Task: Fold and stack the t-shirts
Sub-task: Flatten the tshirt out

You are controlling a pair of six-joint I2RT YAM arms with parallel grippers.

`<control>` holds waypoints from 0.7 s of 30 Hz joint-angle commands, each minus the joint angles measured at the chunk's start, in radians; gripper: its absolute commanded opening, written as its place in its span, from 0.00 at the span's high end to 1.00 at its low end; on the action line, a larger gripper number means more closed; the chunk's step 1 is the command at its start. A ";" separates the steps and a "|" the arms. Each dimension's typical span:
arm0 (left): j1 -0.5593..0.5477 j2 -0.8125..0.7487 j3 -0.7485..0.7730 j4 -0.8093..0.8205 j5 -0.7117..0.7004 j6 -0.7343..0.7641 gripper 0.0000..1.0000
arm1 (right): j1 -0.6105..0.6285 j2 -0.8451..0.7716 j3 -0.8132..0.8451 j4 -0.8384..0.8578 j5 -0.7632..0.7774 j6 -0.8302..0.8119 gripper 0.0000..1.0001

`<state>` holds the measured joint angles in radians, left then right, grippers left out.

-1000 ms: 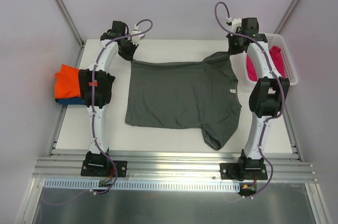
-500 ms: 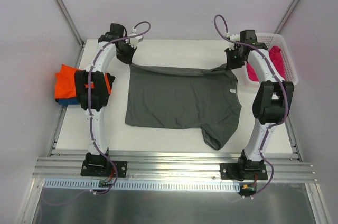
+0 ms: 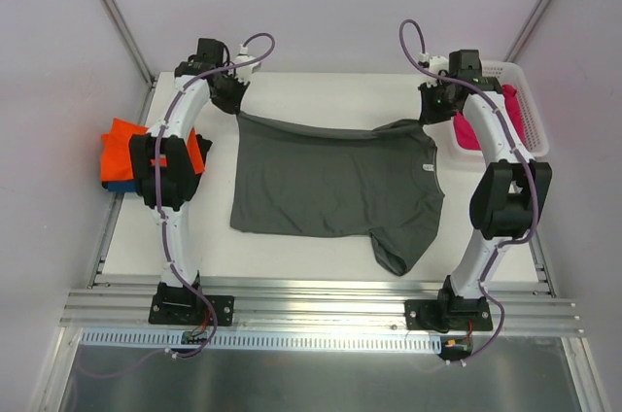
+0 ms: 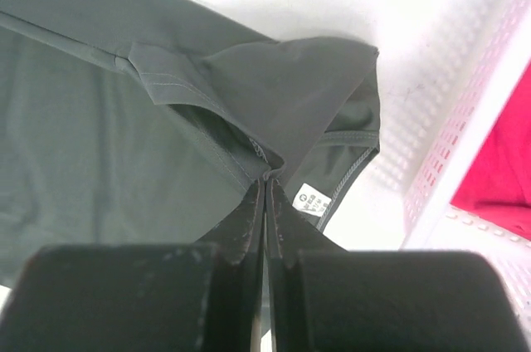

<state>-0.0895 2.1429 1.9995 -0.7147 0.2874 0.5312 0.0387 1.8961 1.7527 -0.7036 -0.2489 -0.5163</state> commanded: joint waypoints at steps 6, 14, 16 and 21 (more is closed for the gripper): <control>0.013 -0.107 -0.034 -0.002 0.029 -0.019 1.00 | -0.017 -0.138 -0.084 -0.013 -0.030 -0.017 0.99; 0.013 -0.143 -0.108 -0.002 0.041 -0.025 1.00 | -0.023 -0.187 -0.150 -0.013 -0.032 -0.031 0.99; 0.013 -0.146 -0.120 0.000 0.042 -0.031 1.00 | -0.026 -0.186 -0.166 -0.005 -0.020 -0.030 0.99; 0.011 -0.083 -0.070 0.001 0.038 -0.066 1.00 | -0.036 -0.106 -0.118 0.024 0.002 -0.024 0.99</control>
<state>-0.0895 2.0701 1.8862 -0.7158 0.3027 0.4953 0.0181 1.7710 1.5887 -0.7090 -0.2512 -0.5320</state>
